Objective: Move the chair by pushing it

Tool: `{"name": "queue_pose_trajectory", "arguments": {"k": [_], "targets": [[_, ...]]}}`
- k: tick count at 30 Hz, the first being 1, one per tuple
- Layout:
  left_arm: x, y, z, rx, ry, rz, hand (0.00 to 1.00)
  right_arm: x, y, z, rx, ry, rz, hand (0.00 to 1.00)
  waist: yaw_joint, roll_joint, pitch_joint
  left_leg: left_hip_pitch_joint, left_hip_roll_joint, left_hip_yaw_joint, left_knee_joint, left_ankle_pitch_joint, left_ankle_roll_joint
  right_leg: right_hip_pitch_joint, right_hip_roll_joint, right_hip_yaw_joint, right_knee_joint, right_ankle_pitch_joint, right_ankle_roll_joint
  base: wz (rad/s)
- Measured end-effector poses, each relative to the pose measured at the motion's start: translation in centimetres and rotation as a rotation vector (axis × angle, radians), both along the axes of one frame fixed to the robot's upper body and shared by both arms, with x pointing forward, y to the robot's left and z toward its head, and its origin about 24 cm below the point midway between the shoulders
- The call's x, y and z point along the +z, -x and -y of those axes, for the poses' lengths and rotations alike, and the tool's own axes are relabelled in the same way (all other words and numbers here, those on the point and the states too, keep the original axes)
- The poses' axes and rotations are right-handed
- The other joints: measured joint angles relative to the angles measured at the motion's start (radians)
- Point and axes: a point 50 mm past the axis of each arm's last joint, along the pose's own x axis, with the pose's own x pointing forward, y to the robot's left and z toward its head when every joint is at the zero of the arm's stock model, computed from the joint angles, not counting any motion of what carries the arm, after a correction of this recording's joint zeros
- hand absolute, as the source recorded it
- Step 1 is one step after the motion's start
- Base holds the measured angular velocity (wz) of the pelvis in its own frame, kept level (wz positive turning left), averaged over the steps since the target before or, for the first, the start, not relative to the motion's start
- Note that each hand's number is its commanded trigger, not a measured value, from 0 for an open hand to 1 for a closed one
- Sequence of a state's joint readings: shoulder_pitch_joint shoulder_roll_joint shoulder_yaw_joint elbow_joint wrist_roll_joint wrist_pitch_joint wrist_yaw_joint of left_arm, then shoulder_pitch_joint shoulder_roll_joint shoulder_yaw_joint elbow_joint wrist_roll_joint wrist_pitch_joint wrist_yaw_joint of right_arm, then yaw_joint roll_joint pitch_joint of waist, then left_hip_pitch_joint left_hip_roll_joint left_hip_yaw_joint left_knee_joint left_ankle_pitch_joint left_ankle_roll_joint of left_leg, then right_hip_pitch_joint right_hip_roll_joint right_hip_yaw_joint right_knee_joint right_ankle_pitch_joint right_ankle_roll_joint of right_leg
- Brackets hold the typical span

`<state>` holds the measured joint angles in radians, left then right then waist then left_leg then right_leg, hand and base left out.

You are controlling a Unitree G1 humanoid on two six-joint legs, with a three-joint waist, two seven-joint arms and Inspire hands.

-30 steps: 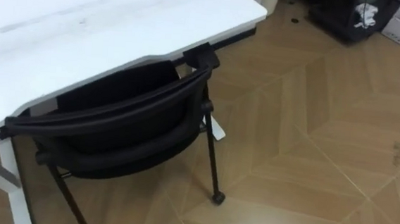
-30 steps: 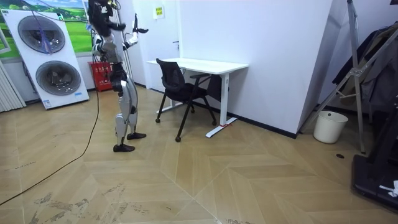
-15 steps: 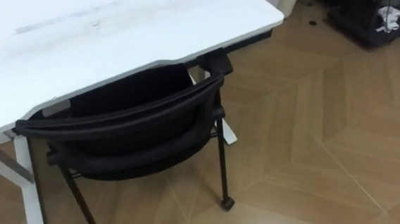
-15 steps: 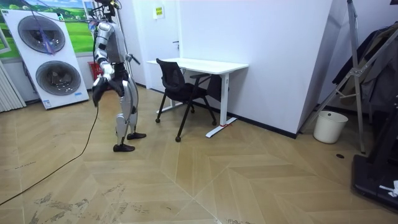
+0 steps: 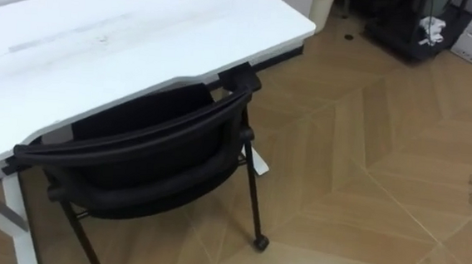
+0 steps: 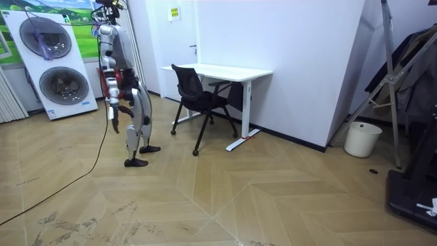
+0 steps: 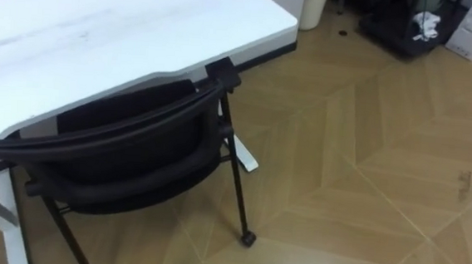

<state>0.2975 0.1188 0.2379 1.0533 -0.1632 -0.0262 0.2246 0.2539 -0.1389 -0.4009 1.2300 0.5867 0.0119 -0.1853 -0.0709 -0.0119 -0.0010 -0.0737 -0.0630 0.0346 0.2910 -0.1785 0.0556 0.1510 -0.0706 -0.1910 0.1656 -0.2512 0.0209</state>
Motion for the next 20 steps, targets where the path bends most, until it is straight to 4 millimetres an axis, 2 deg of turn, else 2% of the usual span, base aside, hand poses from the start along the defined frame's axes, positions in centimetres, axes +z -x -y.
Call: {"name": "queue_pose_trajectory", "arguments": {"k": [3, 6, 10, 14, 20], "targets": [[-0.3, -2.5, 1.0, -0.147, 0.042, 0.029, 0.0, -0.4, -2.3, -0.9, 0.167, -0.05, 0.033, 0.0, -0.001, 0.002, -0.0009, -0.001, 0.0, 0.008, -0.005, 0.005, 0.005, -0.008, 0.004, 0.01, 0.004, 0.001, 0.0, -0.06], [-0.3, -3.6, 1.4, -0.224, 0.052, 0.035, 0.0, -0.6, -3.5, -1.3, 0.275, -0.074, 0.052, 0.0, 0.0, 0.001, -0.0011, 0.0, 0.0, 0.017, -0.008, 0.005, 0.007, -0.012, 0.004, 0.02, 0.002, 0.002, 0.001, -0.11], [-0.5, -5.9, 3.0, -0.38, 0.09, 0.055, 0.0, -0.8, -6.2, -2.6, 0.515, -0.112, 0.085, 0.0, 0.0, 0.0, -0.0033, -0.001, -0.002, 0.035, -0.017, 0.005, 0.007, -0.021, 0.003, 0.026, 0.006, 0.004, -0.002, -0.07], [-0.4, -7.4, 3.6, -0.474, 0.097, 0.081, 0.0, -0.9, -7.3, -3.3, 0.682, -0.136, 0.083, 0.0, 0.0, 0.0, -0.0009, 0.002, -0.002, 0.036, -0.024, 0.005, 0.007, -0.021, 0.004, 0.024, 0.007, 0.005, -0.003, 0.0], [-0.4, -7.8, 4.4, -0.526, 0.132, 0.089, 0.0, -0.9, -8.0, -3.8, 0.742, -0.175, 0.109, 0.0, 0.0, -0.009, 0.0077, 0.008, -0.002, 0.042, -0.04, 0.004, 0.005, -0.024, 0.004, 0.026, 0.006, 0.005, -0.003, -0.02]]}}
